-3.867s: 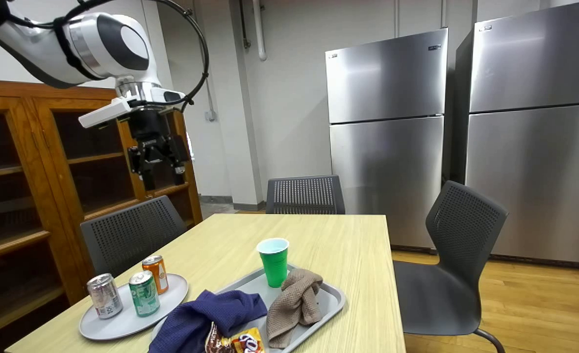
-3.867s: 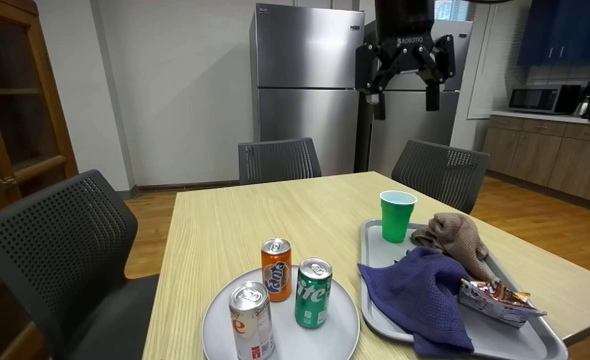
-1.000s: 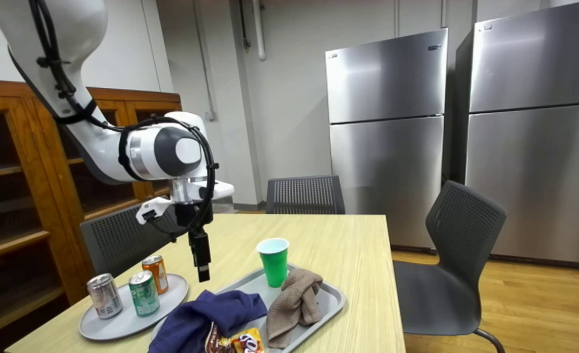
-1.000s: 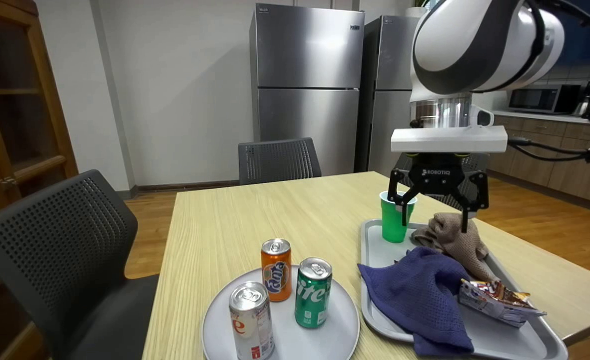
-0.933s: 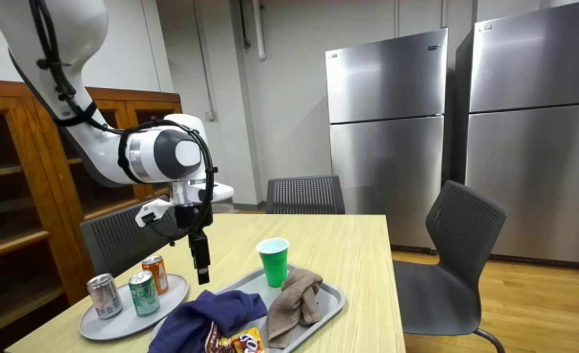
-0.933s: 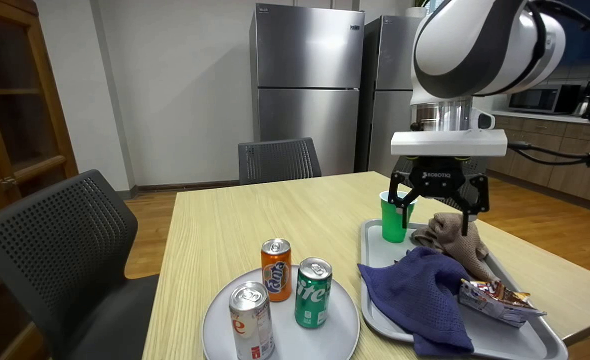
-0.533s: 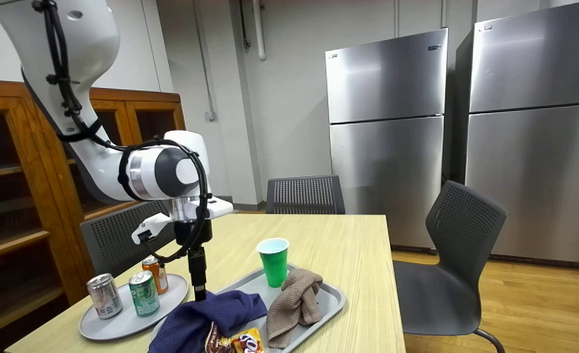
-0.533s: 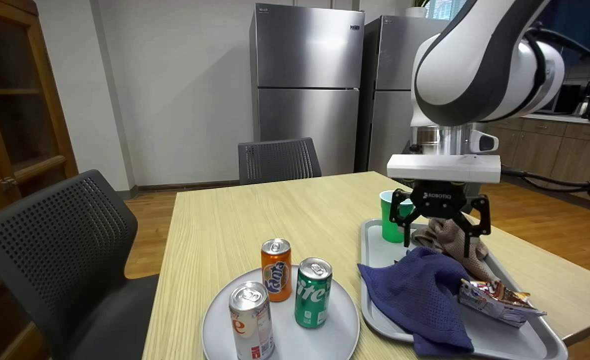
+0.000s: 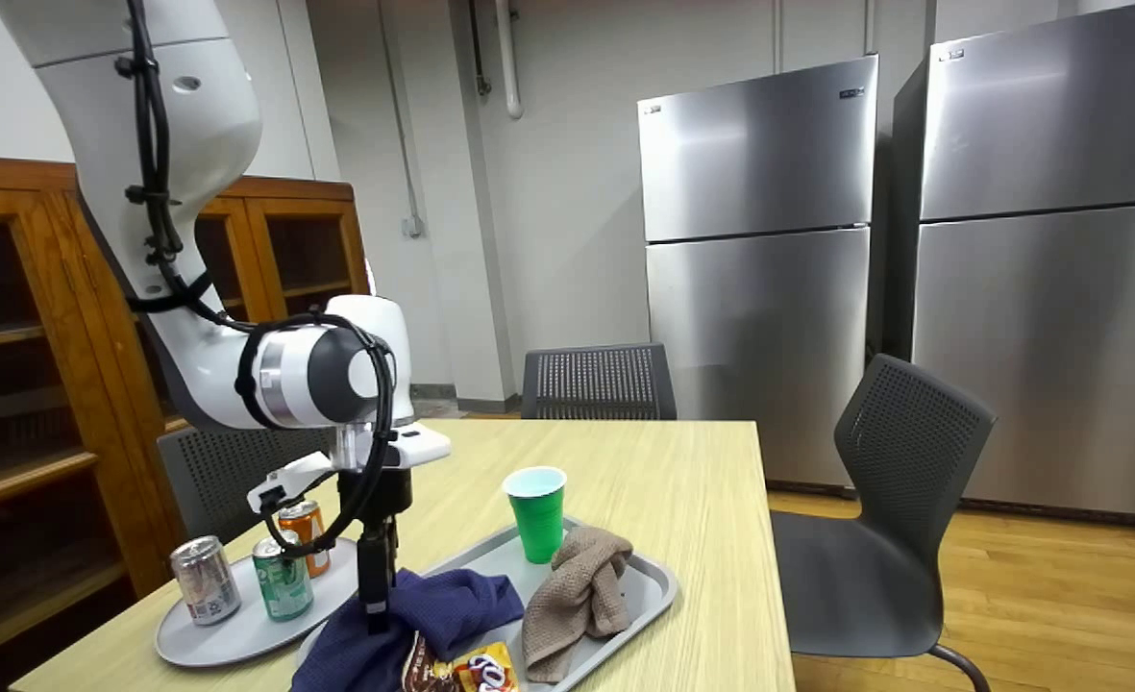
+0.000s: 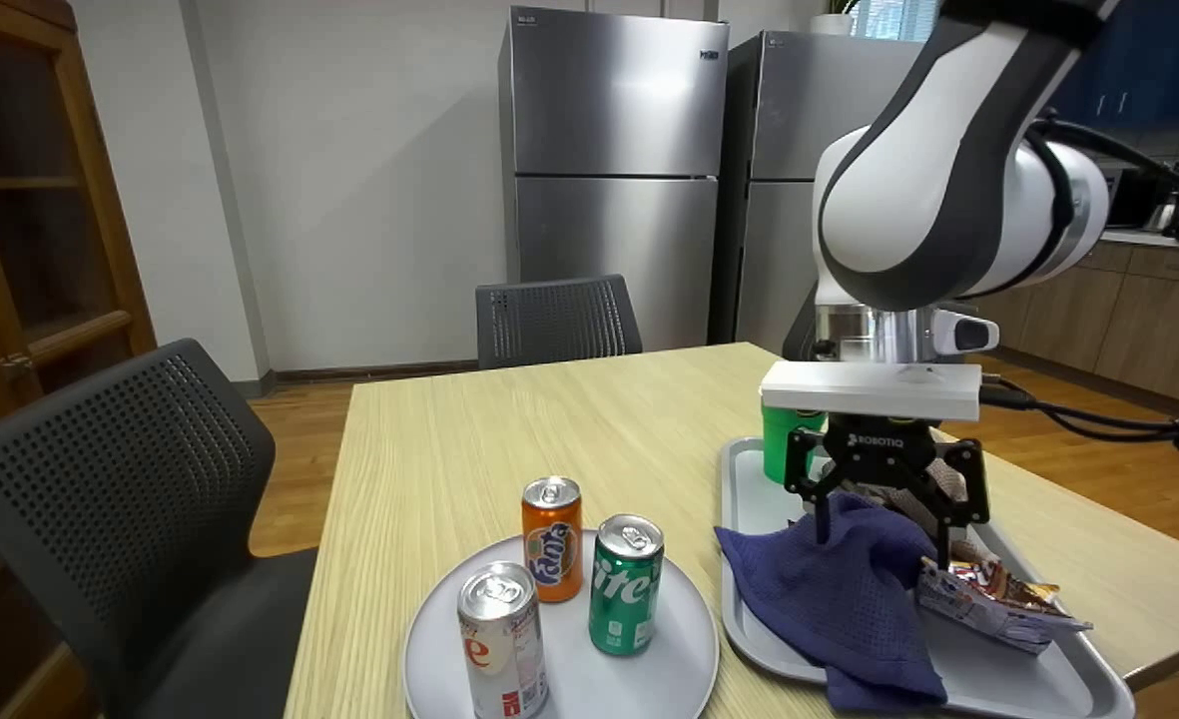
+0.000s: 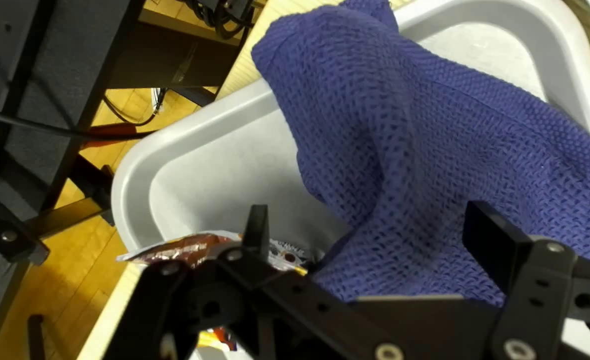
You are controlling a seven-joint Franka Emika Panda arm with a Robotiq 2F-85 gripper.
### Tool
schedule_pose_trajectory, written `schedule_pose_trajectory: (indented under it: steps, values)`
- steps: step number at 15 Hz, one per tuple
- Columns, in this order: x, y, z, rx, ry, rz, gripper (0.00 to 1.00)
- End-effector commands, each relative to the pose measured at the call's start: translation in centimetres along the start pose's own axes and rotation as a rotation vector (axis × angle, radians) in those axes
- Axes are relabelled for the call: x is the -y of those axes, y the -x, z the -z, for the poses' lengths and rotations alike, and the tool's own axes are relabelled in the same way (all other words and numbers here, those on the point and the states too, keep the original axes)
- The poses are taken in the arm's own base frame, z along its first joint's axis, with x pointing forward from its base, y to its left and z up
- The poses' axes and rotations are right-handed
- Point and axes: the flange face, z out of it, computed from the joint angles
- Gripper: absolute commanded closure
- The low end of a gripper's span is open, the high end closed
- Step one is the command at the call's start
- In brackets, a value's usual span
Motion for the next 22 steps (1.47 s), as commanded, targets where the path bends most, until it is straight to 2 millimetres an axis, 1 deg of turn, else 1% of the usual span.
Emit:
schedule_pose_trajectory:
  steps: [1,4,5,6,8,10,15,16,18,22]
  values:
    - [0.5,0.2,-1.3,-0.008,0.019,-0.053,0.0]
    - [0.6,-0.2,-2.2,-0.004,0.039,-0.089,0.0]
    - [0.6,-0.4,-2.5,-0.006,0.048,-0.102,0.15]
    - [0.6,-0.6,-2.8,-0.002,0.056,-0.109,0.26]
    - [0.5,-0.9,-2.7,-0.002,0.068,-0.125,0.42]
    - [0.5,-1.2,-2.3,-0.007,0.071,-0.132,0.58]
    - [1.1,-2.0,0.1,-0.023,0.059,-0.11,0.95]
    - [1.3,-2.1,0.9,-0.027,0.055,-0.097,1.0]
    - [1.8,-2.5,2.5,-0.043,0.047,-0.077,1.0]
    - [3.0,-3.1,6.8,-0.097,0.014,-0.028,0.99]
